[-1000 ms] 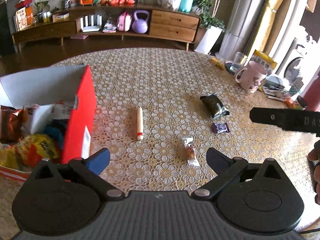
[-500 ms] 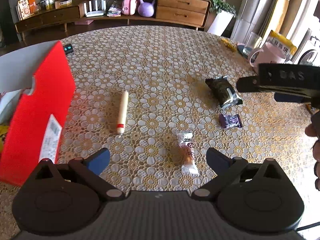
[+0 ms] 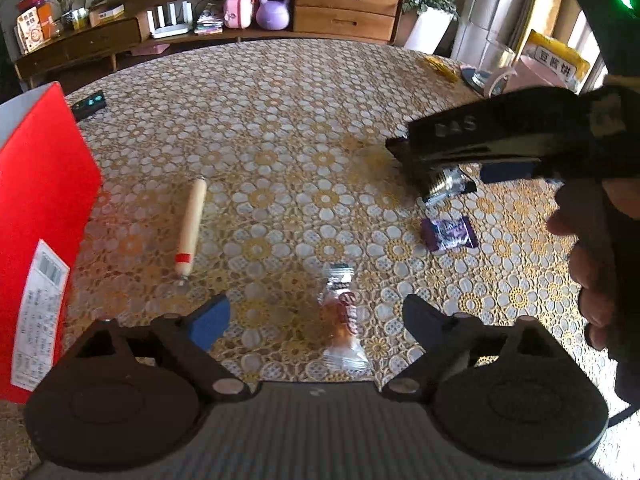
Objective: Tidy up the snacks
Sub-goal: 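Grasp the small wrapped snack with the left tool while the right grasps the dark bar, then carry the wrapped snack and dark bar over the red box with both tools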
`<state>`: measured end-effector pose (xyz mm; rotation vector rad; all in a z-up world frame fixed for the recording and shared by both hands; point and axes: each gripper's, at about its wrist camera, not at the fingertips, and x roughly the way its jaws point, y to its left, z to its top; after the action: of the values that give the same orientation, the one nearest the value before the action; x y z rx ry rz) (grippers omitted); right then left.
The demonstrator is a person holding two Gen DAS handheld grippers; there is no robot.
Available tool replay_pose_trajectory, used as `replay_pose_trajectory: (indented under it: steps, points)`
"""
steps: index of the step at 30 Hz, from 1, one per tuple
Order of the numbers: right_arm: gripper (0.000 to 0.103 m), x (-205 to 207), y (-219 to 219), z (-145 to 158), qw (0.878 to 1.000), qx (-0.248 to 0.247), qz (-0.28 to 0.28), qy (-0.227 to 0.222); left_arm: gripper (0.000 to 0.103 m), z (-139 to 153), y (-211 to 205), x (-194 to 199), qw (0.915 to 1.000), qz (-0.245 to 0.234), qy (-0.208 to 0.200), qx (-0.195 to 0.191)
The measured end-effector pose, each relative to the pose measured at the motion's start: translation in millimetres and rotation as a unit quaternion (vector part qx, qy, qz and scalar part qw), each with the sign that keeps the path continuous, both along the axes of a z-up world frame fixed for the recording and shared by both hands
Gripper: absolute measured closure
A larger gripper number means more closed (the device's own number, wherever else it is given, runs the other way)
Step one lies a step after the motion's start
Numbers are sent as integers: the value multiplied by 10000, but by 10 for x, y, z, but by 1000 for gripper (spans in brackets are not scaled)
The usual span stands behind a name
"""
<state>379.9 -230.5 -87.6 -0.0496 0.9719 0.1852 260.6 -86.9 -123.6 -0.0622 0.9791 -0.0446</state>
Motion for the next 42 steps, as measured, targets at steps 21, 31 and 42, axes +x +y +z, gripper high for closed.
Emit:
replay_pose_trajectory:
  steps: [21, 31, 42]
  points:
    - [57, 39, 47, -120, 9998, -185, 39, -63, 87, -57, -133, -73, 9996, -243, -29, 117]
    - [58, -271, 130, 79, 9998, -68, 151, -107, 87, 73, -38, -220, 9996, -267, -29, -21]
    - [59, -806, 244, 432, 9987, 138, 417, -262, 87, 267, 258, -479, 9997, -94, -7, -236]
